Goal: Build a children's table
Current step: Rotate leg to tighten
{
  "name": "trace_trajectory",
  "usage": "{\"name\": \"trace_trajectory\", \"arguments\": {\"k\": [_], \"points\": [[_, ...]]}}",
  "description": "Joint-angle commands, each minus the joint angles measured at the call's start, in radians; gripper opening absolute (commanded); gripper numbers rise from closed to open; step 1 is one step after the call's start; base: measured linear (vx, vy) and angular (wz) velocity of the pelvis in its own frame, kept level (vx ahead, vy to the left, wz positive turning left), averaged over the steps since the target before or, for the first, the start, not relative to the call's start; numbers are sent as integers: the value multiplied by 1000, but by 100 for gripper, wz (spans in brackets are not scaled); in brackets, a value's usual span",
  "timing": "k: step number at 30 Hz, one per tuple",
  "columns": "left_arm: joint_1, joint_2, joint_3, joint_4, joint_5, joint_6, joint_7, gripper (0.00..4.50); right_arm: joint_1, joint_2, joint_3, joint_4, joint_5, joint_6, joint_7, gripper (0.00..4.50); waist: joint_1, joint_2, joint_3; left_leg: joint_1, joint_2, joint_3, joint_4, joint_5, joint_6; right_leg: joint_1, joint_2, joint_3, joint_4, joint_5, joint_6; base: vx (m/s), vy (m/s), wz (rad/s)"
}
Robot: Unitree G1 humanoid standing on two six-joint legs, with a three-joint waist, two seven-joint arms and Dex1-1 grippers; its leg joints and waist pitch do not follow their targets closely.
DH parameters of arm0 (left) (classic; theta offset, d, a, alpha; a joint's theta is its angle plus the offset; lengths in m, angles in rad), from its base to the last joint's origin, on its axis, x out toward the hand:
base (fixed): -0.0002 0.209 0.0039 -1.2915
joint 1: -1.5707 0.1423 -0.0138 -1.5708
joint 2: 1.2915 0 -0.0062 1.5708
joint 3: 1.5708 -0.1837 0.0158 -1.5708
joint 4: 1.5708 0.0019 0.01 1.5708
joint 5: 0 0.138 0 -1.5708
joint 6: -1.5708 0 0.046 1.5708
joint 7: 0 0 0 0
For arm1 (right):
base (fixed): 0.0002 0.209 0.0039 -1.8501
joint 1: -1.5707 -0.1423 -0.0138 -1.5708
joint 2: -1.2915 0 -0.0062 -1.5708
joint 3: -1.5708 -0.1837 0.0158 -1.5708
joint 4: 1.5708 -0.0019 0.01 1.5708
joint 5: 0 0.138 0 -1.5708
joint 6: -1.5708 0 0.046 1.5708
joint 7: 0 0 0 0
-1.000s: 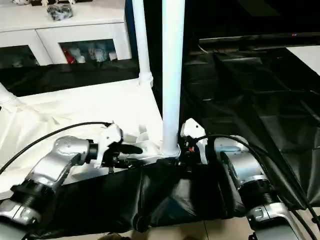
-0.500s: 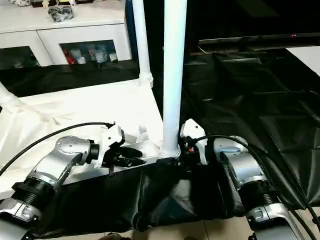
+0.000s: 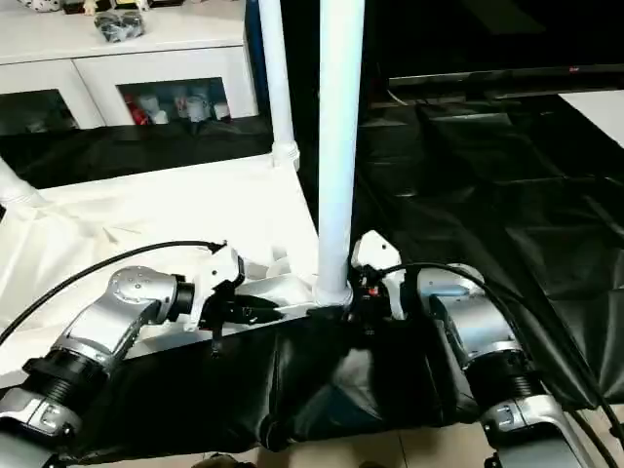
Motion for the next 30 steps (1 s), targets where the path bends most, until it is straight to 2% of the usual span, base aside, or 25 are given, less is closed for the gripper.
{"name": "trace_trajectory", "arguments": {"k": [1,6,9,10,11,14,19,21,24,25,26,27,28,29,30], "points": [[2,9,17,-5,-6,2,18,0,-9,5,10,-3,5,1,22,372,1,-18,-63,16,59,-31,-70,-164,85,46,-70,44,-75,-192,-239,0,0,0],[11,6,24,-14,-15,-2,21,0,-11,1,14,1,-1,0,27,326,1,-18,-62,17,59,-30,-71,-166,85,45,-70,44,-75,-196,-239,0,0,0],[12,6,26,-16,-15,-1,25,0,-11,1,15,3,-2,0,28,316,2,-18,-63,18,60,-30,-70,-163,85,45,-71,44,-76,-194,-239,0,0,0],[12,6,26,-16,-15,-1,25,0,-11,1,15,3,-2,0,28,291,2,-18,-63,17,59,-30,-70,-163,86,45,-70,44,-76,-194,-239,0,0,0],[13,6,25,-17,-16,0,25,0,-11,0,16,4,-2,0,29,291,2,-22,-62,17,59,-29,-71,-164,87,45,-70,44,-76,-198,-237,0,0,0],[12,4,28,-14,-10,-4,36,0,-13,1,22,13,-12,-5,27,272,2,-20,-62,17,59,-30,-70,-163,87,44,-70,44,-76,-202,-235,0,0,0],[1,-5,35,8,3,-19,70,0,-15,11,23,27,-26,-8,-2,266,2,-20,-61,18,59,-30,-71,-176,83,43,-71,44,-79,-221,-232,0,0,0],[-8,-19,42,20,7,-16,99,0,-20,27,13,45,-34,-13,-48,265,-1,-20,-58,18,59,-31,-74,-197,70,42,-72,44,-83,-258,-225,0,0,0],[-52,-66,54,83,53,-7,243,0,-49,86,-28,120,-62,-41,-224,265,-9,-22,-55,21,54,-31,-76,-222,50,39,-71,44,-90,-313,-213,0,0,0],[-57,-72,55,89,58,-6,260,0,-52,92,-31,129,-66,-44,-244,265,-9,-21,-55,26,53,-32,-75,-238,39,36,-73,44,-95,-355,-202,0,0,0],[-78,-106,59,107,69,2,321,0,-63,128,-40,161,-88,-54,-344,265,-9,-23,-54,28,54,-32,-76,-242,36,35,-73,45,-100,-377,-191,0,0,0],[-92,-135,64,118,76,10,370,0,-68,160,-46,180,-99,-50,-418,265,-12,-17,-53,26,56,-34,-79,-247,27,33,-74,45,-100,-386,-190,0,0,0],[-92,-135,64,118,76,10,370,0,-68,160,-46,180,-99,-50,-418,264,-14,-18,-54,25,55,-36,-81,-248,23,35,-72,44,-100,-382,-184,0,0,0],[-115,-190,74,131,72,30,434,0,-72,223,-55,197,-107,-36,-526,264,-17,-18,-56,21,55,-37,-83,-239,22,38,-72,44,-95,-355,-183,0,0,0],[-117,-196,74,132,71,32,439,0,-72,230,-55,199,-109,-35,-538,264,-18,-19,-56,23,56,-36,-84,-238,20,36,-71,44,-96,-342,-186,0,0,0]]}}
